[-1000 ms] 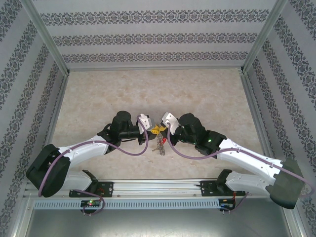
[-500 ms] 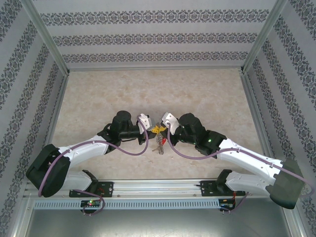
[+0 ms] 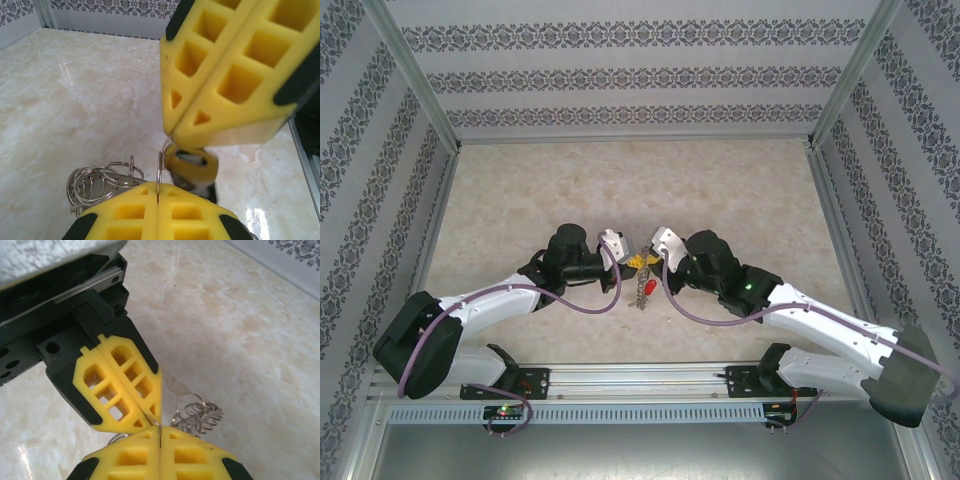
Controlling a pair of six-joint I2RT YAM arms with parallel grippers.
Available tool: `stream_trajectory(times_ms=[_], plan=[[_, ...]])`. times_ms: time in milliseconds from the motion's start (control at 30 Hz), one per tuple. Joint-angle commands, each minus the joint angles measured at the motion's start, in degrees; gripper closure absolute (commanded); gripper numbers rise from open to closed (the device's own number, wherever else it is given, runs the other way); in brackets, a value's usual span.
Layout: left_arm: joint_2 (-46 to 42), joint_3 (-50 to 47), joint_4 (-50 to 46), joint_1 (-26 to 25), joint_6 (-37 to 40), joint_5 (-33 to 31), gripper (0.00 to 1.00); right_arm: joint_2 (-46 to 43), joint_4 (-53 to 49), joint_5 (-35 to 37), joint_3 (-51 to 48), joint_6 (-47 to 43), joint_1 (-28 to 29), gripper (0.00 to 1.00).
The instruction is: Put the keys on the keyring
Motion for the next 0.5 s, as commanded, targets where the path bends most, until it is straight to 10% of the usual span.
stream_trajectory(times_ms=[0, 467], plan=[[-0.6, 0.8, 3.9, -0.5, -0.3, 3.5, 1.0, -1.9, 0.0, 3.5, -1.0, -0.2, -0.1, 1.0], [-1.9, 1.5, 2.2, -0.5, -0.6, 3.0, 1.0, -0.4, 1.6, -6.5, -0.9, -0.6, -0.1, 1.0]])
